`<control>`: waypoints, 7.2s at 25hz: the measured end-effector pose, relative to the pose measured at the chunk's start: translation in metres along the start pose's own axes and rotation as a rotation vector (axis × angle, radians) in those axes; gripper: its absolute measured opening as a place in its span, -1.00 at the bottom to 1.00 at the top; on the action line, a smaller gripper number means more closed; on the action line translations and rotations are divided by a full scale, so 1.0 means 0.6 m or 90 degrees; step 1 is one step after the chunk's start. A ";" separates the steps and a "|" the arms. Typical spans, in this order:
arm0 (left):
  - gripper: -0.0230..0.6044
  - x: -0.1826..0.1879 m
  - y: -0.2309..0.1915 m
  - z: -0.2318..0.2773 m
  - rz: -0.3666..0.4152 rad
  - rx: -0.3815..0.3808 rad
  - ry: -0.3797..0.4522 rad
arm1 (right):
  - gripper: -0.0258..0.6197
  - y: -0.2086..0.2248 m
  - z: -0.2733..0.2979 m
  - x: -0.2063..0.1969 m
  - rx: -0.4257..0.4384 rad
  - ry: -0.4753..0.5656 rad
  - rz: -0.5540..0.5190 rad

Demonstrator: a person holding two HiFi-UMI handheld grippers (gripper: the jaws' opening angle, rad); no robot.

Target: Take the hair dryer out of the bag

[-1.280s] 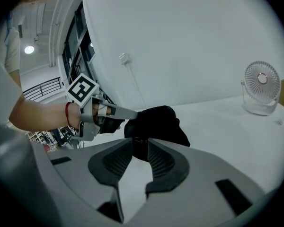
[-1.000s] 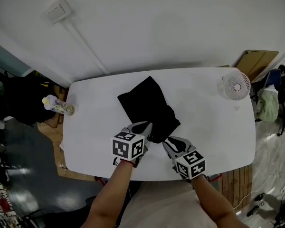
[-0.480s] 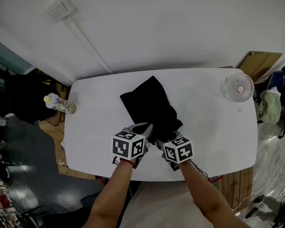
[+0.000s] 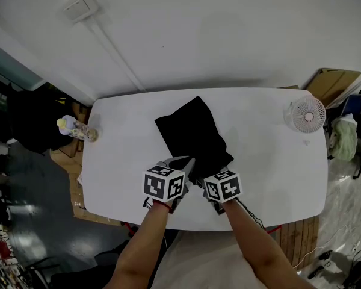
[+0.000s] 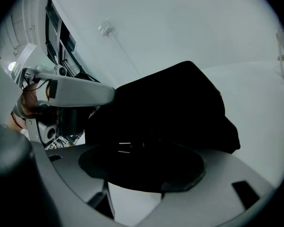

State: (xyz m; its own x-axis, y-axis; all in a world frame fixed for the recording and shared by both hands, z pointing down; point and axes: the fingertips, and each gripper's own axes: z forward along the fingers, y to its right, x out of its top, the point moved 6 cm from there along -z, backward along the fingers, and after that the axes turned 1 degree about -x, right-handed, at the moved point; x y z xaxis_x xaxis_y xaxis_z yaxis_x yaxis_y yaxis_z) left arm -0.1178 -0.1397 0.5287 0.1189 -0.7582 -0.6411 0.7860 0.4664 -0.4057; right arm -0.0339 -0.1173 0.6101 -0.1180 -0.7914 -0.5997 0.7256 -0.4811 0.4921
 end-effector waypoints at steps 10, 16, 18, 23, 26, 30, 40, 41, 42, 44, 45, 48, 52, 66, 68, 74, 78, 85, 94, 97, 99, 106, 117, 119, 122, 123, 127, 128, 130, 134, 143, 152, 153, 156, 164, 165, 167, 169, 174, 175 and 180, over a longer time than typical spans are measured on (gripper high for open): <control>-0.87 -0.006 -0.013 0.000 0.007 0.021 -0.016 | -0.12 0.004 -0.013 0.002 -0.008 -0.049 -0.007; -0.87 -0.012 -0.018 0.001 0.009 0.032 -0.023 | -0.22 0.013 -0.037 -0.003 -0.013 -0.060 -0.005; -0.87 -0.013 -0.020 0.001 0.009 0.034 -0.024 | -0.22 0.014 -0.048 -0.006 -0.009 -0.064 -0.007; -0.87 -0.015 -0.017 0.004 0.007 0.036 -0.023 | -0.23 0.015 -0.086 -0.027 0.010 -0.074 -0.020; -0.87 -0.016 -0.016 0.005 0.007 0.037 -0.022 | -0.23 0.016 -0.113 -0.049 0.021 -0.085 -0.033; -0.87 -0.016 -0.016 0.006 0.006 0.037 -0.022 | -0.23 0.019 -0.141 -0.073 0.032 -0.097 -0.037; -0.87 -0.015 -0.015 0.003 0.006 0.032 -0.019 | -0.22 0.016 -0.173 -0.117 0.052 -0.110 -0.047; -0.87 -0.015 -0.014 0.003 0.005 0.031 -0.019 | -0.12 0.014 -0.173 -0.112 0.060 -0.095 -0.030; -0.87 -0.015 -0.013 0.002 0.005 0.029 -0.018 | -0.04 0.012 -0.175 -0.105 0.065 -0.079 -0.012; -0.87 -0.016 -0.012 0.002 0.005 0.025 -0.018 | -0.03 0.008 -0.177 -0.090 0.065 -0.059 0.008; -0.87 -0.016 -0.011 0.001 0.005 0.024 -0.018 | -0.03 0.007 -0.177 -0.084 0.061 -0.055 0.010; -0.87 -0.018 -0.009 0.002 0.005 0.021 -0.018 | -0.03 0.013 -0.169 -0.070 0.039 -0.054 0.008; -0.87 -0.018 -0.007 0.001 0.006 0.018 -0.018 | -0.03 0.027 -0.146 -0.059 0.003 -0.063 0.018; -0.87 -0.024 -0.002 0.000 0.008 0.010 -0.023 | -0.03 0.043 -0.056 -0.024 -0.071 -0.150 0.035; -0.87 -0.025 -0.001 0.001 0.008 0.009 -0.023 | -0.03 0.044 -0.050 -0.024 -0.083 -0.158 0.024; -0.87 -0.027 -0.002 0.001 0.007 0.012 -0.024 | -0.18 0.044 -0.051 -0.025 -0.093 -0.179 -0.022; -0.87 -0.027 -0.002 0.002 0.008 0.015 -0.026 | -0.20 0.041 -0.063 -0.036 -0.085 -0.184 -0.036; -0.87 -0.029 -0.004 0.004 0.013 0.022 -0.030 | -0.21 0.038 -0.105 -0.074 -0.055 -0.183 -0.036; -0.87 -0.038 -0.004 0.006 0.022 0.030 -0.042 | -0.24 0.037 -0.180 -0.110 -0.045 -0.174 -0.031; -0.87 -0.043 -0.004 0.008 0.024 0.030 -0.047 | -0.24 0.036 -0.198 -0.125 -0.042 -0.171 -0.024; -0.87 -0.047 -0.003 0.009 0.025 0.029 -0.052 | -0.24 0.036 -0.209 -0.134 -0.041 -0.169 -0.019; -0.87 -0.056 -0.003 0.014 0.023 0.029 -0.059 | -0.25 0.033 -0.236 -0.156 -0.016 -0.142 0.009; -0.87 -0.058 -0.001 0.015 0.022 0.021 -0.057 | -0.25 0.015 -0.333 -0.121 0.014 -0.017 0.057; -0.87 -0.060 0.002 0.016 0.023 0.018 -0.059 | -0.25 0.028 -0.342 -0.108 0.005 0.009 0.073; -0.87 -0.065 0.004 0.018 0.023 0.015 -0.062 | -0.25 0.060 -0.349 -0.091 -0.029 0.044 0.098; -0.87 -0.067 0.004 0.018 0.022 0.014 -0.063 | -0.25 0.074 -0.350 -0.088 -0.047 0.054 0.106; -0.87 -0.075 0.004 0.016 0.020 0.016 -0.067 | -0.25 0.133 -0.340 -0.080 -0.111 0.089 0.143; -0.87 -0.077 0.005 0.016 0.019 0.016 -0.067 | -0.25 0.147 -0.336 -0.080 -0.125 0.094 0.149; -0.87 -0.080 0.005 0.016 0.018 0.016 -0.067 | -0.25 0.172 -0.326 -0.078 -0.151 0.094 0.154; -0.87 -0.083 0.006 0.016 0.017 0.020 -0.067 | -0.25 0.212 -0.303 -0.079 -0.192 0.083 0.158; -0.87 -0.087 0.008 0.017 0.011 0.023 -0.065 | -0.25 0.242 -0.264 -0.084 -0.216 0.094 0.182; -0.87 -0.082 0.008 0.015 0.012 0.021 -0.061 | -0.09 0.240 -0.265 -0.076 -0.247 0.091 0.142; -0.87 -0.082 0.008 0.015 0.013 0.020 -0.060 | -0.08 0.238 -0.269 -0.073 -0.252 0.092 0.131; -0.87 -0.081 0.008 0.014 0.016 0.016 -0.059 | -0.08 0.225 -0.282 -0.063 -0.264 0.101 0.099; -0.87 -0.077 0.012 0.010 0.025 0.014 -0.053 | -0.08 0.187 -0.306 -0.047 -0.259 0.137 0.074; -0.87 -0.077 0.012 0.009 0.026 0.014 -0.051 | -0.08 0.183 -0.308 -0.047 -0.260 0.137 0.070; -0.87 -0.076 0.014 0.007 0.028 0.014 -0.047 | -0.08 0.173 -0.311 -0.046 -0.261 0.139 0.062; -0.87 -0.075 0.015 0.004 0.030 0.013 -0.042 | -0.08 0.162 -0.314 -0.046 -0.259 0.143 0.055; -0.87 -0.073 0.021 -0.001 0.036 0.002 -0.029 | -0.08 0.138 -0.316 -0.048 -0.251 0.146 0.044; -0.87 -0.072 0.023 -0.002 0.036 0.000 -0.026 | -0.08 0.135 -0.316 -0.050 -0.250 0.144 0.043; -0.86 -0.070 0.028 -0.012 0.036 -0.009 -0.004 | -0.08 0.115 -0.316 -0.060 -0.240 0.137 0.040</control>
State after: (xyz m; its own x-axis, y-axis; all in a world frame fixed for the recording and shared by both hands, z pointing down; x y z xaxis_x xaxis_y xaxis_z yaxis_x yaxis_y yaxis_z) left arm -0.1143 -0.0965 0.5441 0.1664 -0.7337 -0.6588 0.7692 0.5146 -0.3788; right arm 0.1489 -0.0505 0.5462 0.0484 -0.6989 -0.7135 0.9284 -0.2320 0.2903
